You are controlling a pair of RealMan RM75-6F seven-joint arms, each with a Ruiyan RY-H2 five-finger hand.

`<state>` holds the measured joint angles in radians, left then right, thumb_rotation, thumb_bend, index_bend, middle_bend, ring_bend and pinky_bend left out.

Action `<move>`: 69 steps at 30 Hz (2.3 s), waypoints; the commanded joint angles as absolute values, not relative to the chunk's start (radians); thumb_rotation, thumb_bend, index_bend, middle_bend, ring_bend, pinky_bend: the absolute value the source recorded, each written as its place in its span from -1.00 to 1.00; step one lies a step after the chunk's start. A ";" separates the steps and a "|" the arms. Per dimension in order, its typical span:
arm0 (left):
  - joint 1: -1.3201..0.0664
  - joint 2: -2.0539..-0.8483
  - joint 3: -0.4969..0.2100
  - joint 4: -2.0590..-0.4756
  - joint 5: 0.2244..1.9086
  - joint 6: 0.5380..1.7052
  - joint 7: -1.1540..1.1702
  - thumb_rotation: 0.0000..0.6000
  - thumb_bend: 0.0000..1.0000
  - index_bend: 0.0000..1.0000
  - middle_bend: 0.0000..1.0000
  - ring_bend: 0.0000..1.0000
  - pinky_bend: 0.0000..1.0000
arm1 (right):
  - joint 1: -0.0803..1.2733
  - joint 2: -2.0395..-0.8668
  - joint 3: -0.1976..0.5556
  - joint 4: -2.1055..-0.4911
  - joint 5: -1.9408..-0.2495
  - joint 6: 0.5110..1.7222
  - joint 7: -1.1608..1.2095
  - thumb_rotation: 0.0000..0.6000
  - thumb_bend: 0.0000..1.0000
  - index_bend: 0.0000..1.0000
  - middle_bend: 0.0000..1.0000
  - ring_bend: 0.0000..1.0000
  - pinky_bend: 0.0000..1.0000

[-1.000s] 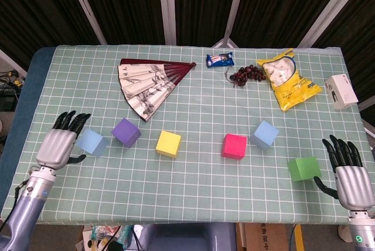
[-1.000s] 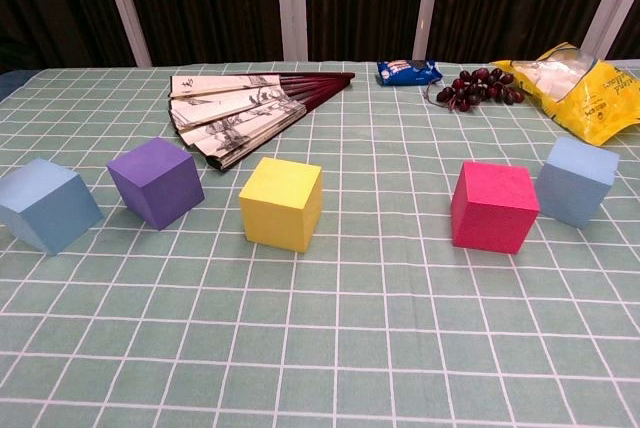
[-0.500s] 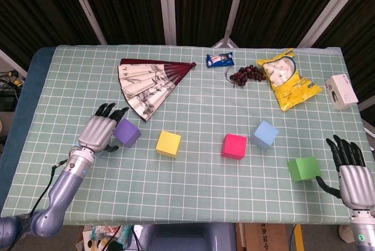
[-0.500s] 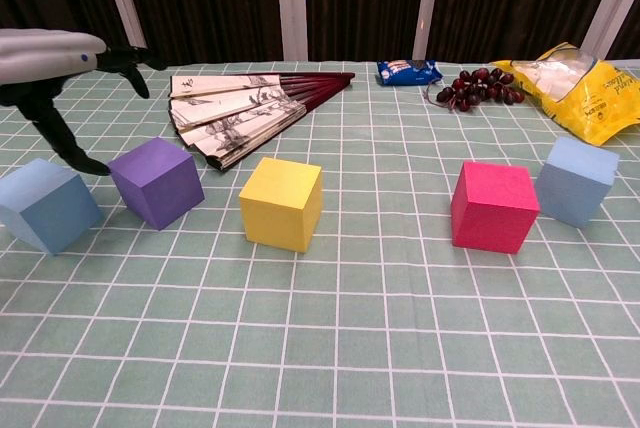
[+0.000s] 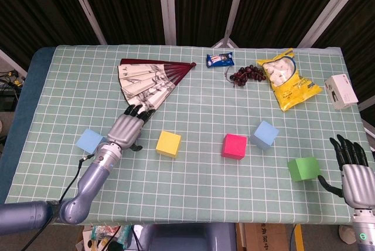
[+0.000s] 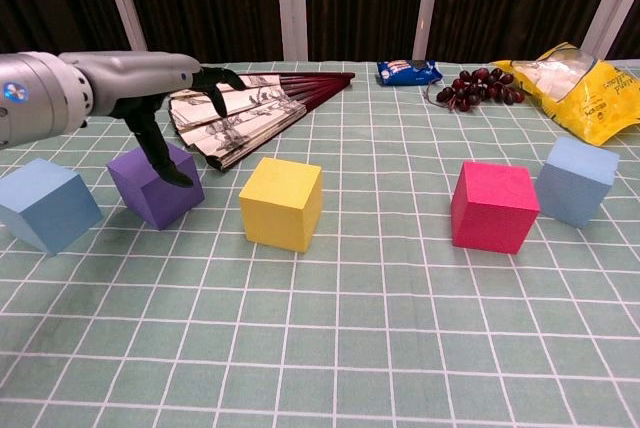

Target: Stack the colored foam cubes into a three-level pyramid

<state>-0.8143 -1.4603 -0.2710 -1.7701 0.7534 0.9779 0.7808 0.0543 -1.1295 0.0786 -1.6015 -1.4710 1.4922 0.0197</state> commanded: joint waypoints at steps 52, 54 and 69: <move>-1.152 -1.922 -0.391 -1.300 0.511 1.047 0.840 1.00 -0.29 -0.95 -0.18 -0.87 -0.91 | 0.058 -1.097 0.077 -1.626 -1.451 1.453 0.091 1.00 -0.51 -1.00 -1.00 -1.00 -1.00; -1.166 -1.934 -0.400 -1.270 0.504 1.034 0.840 1.00 -0.29 -0.95 -0.18 -0.87 -0.91 | 0.059 -1.095 0.077 -1.627 -1.450 1.451 0.095 1.00 -0.51 -1.00 -1.00 -1.00 -1.00; -1.237 -1.994 -0.439 -1.097 0.472 0.975 0.837 1.00 -0.29 -0.95 -0.19 -0.87 -0.91 | 0.060 -1.089 0.079 -1.631 -1.440 1.444 0.107 1.00 -0.51 -1.00 -1.00 -1.00 -1.00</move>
<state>-1.2344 -1.9907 -0.4371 -1.1019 0.4742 0.9786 0.8383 0.0596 -1.0888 0.0795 -1.6309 -1.4403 1.4437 0.1074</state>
